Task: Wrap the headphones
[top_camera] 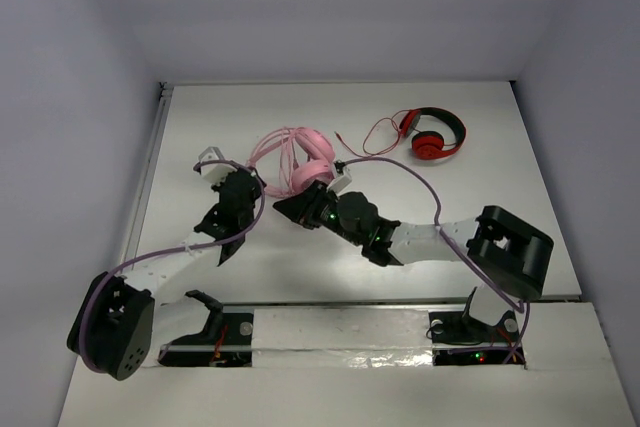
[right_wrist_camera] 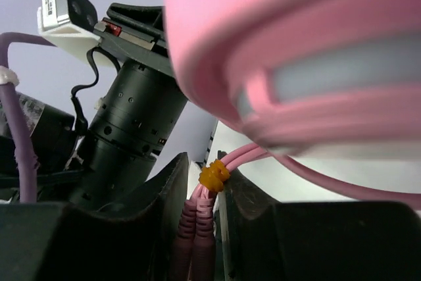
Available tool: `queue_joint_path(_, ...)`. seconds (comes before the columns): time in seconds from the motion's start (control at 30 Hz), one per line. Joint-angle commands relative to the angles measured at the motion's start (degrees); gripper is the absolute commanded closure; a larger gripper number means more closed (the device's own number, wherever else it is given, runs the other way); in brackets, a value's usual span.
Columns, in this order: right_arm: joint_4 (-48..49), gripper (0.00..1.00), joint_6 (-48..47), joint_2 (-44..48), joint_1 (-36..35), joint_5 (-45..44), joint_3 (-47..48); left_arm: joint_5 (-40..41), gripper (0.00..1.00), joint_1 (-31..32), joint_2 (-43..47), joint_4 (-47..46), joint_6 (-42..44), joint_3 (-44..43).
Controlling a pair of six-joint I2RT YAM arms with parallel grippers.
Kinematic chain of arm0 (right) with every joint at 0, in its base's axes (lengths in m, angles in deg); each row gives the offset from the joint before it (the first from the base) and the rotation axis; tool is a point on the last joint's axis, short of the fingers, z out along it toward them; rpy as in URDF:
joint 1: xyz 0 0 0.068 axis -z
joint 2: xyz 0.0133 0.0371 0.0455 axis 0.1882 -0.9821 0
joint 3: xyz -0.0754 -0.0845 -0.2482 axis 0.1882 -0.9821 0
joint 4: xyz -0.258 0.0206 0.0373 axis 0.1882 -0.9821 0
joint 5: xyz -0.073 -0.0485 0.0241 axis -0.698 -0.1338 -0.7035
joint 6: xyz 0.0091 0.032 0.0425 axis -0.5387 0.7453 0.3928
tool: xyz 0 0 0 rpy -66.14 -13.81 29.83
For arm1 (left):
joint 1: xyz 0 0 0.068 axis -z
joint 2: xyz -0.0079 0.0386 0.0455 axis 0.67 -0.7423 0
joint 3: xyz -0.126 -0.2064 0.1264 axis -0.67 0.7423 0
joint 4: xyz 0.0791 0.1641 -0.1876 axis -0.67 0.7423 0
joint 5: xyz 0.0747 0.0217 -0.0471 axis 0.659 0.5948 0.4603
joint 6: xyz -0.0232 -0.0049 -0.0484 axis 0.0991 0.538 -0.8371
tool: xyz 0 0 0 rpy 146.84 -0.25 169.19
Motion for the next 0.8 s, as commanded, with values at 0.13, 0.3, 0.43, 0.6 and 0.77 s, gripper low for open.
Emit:
queue_joint_path(0.13, 9.7, 0.66, 1.9, -1.4, -1.5, -4.1, 5.0, 2.2, 1.00, 2.0, 0.0, -4.8, -0.9, 1.0)
queue_joint_path(0.3, 2.9, 0.63, -0.8, -2.0, -1.5, -8.4, 9.3, -1.6, 1.00, 2.0, -0.9, -4.8, -1.0, 1.7)
queue_joint_path(0.43, -0.8, 0.56, -1.4, -2.9, -1.5, -8.2, 13.5, -4.3, 1.00, 2.0, -3.2, -3.1, -1.5, 0.9)
queue_joint_path(0.6, 0.5, 0.46, -3.2, -2.1, -1.5, -4.5, 12.7, -6.5, 1.00, 0.9, -7.1, -2.7, -0.8, -0.8)
queue_joint_path(0.77, -0.6, 0.39, -2.9, 4.4, -1.5, -1.1, 5.7, -7.6, 1.00, -0.4, -8.7, -2.4, 0.0, -2.3)
